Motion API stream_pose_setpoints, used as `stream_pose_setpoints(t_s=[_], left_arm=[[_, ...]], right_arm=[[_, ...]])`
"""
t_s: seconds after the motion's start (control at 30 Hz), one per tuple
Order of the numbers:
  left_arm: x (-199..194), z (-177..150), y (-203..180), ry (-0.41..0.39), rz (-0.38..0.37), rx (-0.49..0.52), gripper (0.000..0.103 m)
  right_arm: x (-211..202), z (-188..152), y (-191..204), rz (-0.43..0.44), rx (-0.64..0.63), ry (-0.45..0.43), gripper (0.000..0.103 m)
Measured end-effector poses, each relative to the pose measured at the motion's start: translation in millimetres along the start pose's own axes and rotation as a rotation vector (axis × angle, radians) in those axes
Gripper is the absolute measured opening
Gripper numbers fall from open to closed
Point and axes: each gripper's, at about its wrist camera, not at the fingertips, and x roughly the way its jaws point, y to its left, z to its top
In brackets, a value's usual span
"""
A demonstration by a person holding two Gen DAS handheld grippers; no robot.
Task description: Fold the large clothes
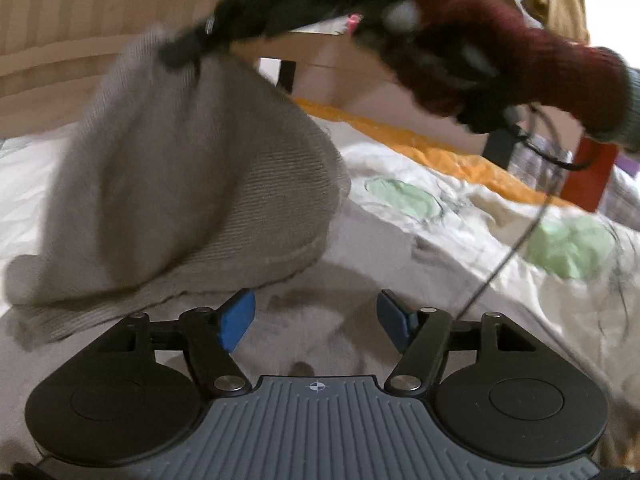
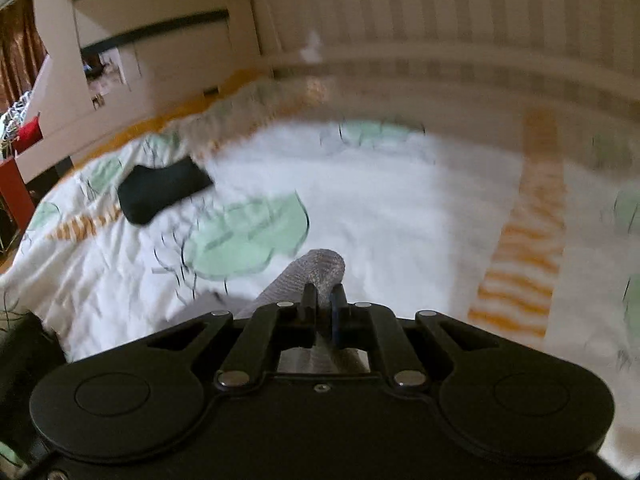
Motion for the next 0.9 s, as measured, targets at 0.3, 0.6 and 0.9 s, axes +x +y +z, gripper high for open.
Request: stream_pose_setpoints(t_s=[0.3, 0.6, 0.9], left_arm=[[65.7, 26.1, 28.0, 0.022, 0.062, -0.18, 0.066], [49.3, 18.8, 31.8, 0.114, 0.146, -0.406, 0.067], [-51.1, -46.1, 9.5, 0.135, 0.01, -0.472, 0.07]], right_arm=[[-25.6, 10.0, 0.7, 0.019, -0.022, -0.066, 0.013], [-26.6, -4.3, 6.0, 0.047, -0.024, -0.052, 0.013], [-43.9, -42.2, 41.5, 0.079, -0.102, -0.038, 0.013]])
